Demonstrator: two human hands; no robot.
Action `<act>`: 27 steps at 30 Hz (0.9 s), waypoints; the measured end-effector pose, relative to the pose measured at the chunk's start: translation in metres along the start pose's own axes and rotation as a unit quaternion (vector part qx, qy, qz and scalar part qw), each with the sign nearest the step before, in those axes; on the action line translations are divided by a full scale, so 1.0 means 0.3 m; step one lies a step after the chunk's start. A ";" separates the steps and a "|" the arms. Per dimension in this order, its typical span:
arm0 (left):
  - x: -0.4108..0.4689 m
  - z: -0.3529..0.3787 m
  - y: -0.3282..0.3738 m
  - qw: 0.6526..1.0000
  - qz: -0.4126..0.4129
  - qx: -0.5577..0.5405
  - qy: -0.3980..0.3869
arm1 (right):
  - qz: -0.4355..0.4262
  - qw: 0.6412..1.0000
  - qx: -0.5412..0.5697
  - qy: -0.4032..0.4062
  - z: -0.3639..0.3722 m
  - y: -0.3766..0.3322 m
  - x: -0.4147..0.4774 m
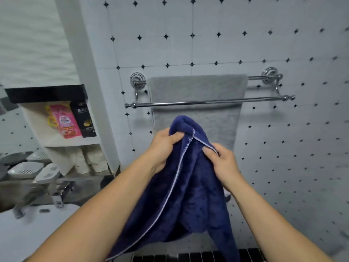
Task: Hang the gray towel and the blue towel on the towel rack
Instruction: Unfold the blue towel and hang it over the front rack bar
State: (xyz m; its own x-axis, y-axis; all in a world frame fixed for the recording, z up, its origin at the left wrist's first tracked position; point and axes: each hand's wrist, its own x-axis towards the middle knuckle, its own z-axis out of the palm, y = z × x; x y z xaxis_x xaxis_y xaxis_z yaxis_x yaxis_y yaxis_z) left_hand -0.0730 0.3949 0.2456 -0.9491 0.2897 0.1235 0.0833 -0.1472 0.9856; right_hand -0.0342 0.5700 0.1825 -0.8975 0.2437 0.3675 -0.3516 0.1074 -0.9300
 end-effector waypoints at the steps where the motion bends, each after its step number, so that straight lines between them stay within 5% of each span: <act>1: 0.010 0.021 -0.007 1.000 -0.007 0.008 0.008 | 0.007 1.000 0.004 0.020 -0.039 -0.017 0.014; 7: 0.042 0.152 -0.051 0.976 -0.037 0.213 0.007 | -0.003 0.998 0.013 0.069 -0.180 -0.178 0.155; 14: 0.080 0.337 0.092 0.967 0.136 0.179 -0.120 | -0.185 0.944 -0.271 -0.024 -0.191 -0.343 0.220; 19: 0.125 0.364 0.155 0.970 0.155 0.186 0.001 | -0.123 0.988 -0.087 -0.026 -0.241 -0.323 0.190; 27: 0.178 0.330 0.256 0.988 0.138 0.057 0.041 | 0.045 0.959 -0.268 -0.087 -0.320 -0.050 0.058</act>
State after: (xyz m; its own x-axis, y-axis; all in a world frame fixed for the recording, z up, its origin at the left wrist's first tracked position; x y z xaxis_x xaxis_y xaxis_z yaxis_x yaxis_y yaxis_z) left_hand -0.0871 0.4926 0.3394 -0.9067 0.1751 0.3837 0.3710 -0.1020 0.9230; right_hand -0.0191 0.6651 0.2038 -0.9648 0.1165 0.2356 -0.1253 0.5841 -0.8020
